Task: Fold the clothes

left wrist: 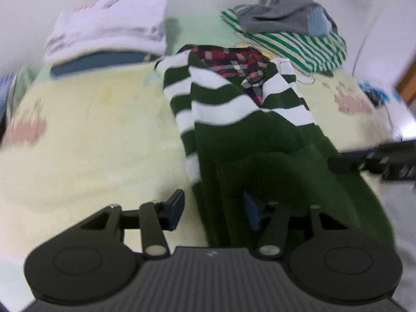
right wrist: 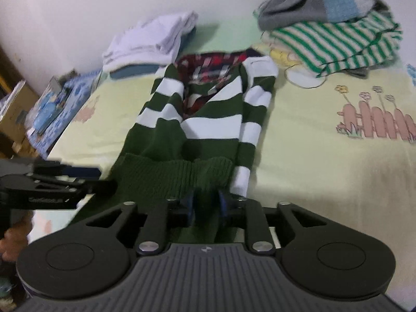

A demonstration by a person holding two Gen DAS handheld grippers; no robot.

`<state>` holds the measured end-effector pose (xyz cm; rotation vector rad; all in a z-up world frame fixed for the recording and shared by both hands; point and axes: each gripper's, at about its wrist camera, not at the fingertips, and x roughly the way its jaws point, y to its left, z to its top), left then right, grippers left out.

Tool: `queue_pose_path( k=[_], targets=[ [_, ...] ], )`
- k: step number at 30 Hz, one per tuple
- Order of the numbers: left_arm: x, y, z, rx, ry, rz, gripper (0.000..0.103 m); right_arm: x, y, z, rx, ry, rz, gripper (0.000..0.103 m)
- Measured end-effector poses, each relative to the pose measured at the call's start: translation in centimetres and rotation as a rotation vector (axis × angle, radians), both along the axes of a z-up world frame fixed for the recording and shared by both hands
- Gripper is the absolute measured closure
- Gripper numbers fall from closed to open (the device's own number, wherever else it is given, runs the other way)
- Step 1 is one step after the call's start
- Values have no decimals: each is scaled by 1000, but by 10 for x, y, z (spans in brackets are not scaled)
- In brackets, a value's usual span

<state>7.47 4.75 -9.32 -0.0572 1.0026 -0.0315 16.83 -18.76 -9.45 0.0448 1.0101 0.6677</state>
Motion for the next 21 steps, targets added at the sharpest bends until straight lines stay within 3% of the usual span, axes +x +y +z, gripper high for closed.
queue_pose_path(
  k=[3, 6, 9, 12, 15, 21],
  targets=[
    [30, 0, 6, 54, 48, -117, 44, 24, 8, 15, -66, 49, 24, 65],
    [57, -2, 15, 168, 30, -199, 44, 49, 18, 29, -125, 68, 30, 65],
    [90, 5, 15, 210, 7, -230, 41, 81, 21, 37, -112, 55, 29, 65],
    [119, 19, 6, 193, -7, -195, 42, 108, 18, 29, -87, 35, -28, 63],
    [141, 33, -2, 125, -6, -139, 42, 125, 15, 14, -68, 29, -76, 63],
    [156, 45, -7, 59, -27, -104, 33, 143, 13, -9, -34, 47, -79, 60]
  ],
)
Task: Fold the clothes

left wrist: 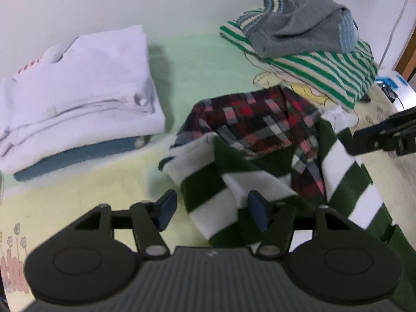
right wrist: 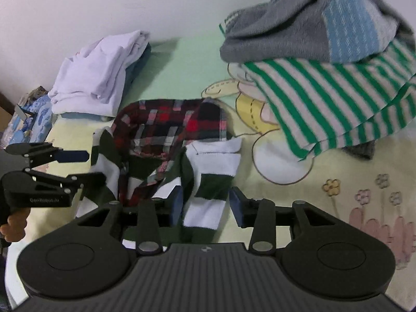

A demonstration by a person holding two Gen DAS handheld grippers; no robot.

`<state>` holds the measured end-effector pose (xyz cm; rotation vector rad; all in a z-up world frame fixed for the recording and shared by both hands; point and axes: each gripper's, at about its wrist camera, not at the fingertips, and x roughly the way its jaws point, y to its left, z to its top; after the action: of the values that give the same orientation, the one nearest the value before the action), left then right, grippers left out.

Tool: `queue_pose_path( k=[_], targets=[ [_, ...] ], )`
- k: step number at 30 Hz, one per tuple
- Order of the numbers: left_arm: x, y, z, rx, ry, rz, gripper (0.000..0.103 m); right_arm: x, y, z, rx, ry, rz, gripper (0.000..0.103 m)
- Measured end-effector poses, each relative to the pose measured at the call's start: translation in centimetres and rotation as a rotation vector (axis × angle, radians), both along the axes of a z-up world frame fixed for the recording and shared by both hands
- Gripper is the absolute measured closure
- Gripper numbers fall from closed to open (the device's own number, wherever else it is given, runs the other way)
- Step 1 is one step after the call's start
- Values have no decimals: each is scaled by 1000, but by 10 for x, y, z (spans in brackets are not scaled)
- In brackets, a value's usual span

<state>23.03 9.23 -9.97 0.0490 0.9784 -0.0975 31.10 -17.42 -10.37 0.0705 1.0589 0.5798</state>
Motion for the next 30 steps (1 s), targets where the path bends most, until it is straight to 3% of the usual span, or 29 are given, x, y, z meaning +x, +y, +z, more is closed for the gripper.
queue_pose_path(
  k=[6, 11, 12, 15, 18, 21, 23, 24, 25, 29, 30],
  targets=[
    [14, 9, -8, -41, -2, 29, 24, 15, -1, -12, 55, 10, 1, 51],
    [11, 18, -5, -39, -41, 31, 23, 20, 5, -15, 75, -22, 22, 48],
    [12, 21, -7, -51, -37, 33, 19, 20, 6, -16, 78, -34, 30, 47],
    [18, 32, -13, -131, -3, 40, 20, 20, 8, -18, 85, -76, 47, 45],
    [22, 30, -15, -151, -5, 22, 20, 24, 7, -20, 112, -86, 43, 45],
    [27, 23, -15, -154, -13, 10, 19, 29, 5, -21, 133, -77, 40, 49],
    [31, 22, -16, -164, -17, 15, 18, 31, 4, -21, 122, -75, 39, 59],
    [32, 22, -16, -170, -20, 21, 20, 32, 2, -21, 119, -69, 42, 73],
    [32, 22, -16, -176, -23, 27, 23, 32, 0, -21, 120, -61, 46, 77],
    [32, 27, -15, -221, -27, 51, 25, 36, -6, -24, 151, -23, 47, 77],
    [32, 27, -15, -228, -28, 52, 25, 37, -7, -24, 167, -13, 42, 72]
  ],
)
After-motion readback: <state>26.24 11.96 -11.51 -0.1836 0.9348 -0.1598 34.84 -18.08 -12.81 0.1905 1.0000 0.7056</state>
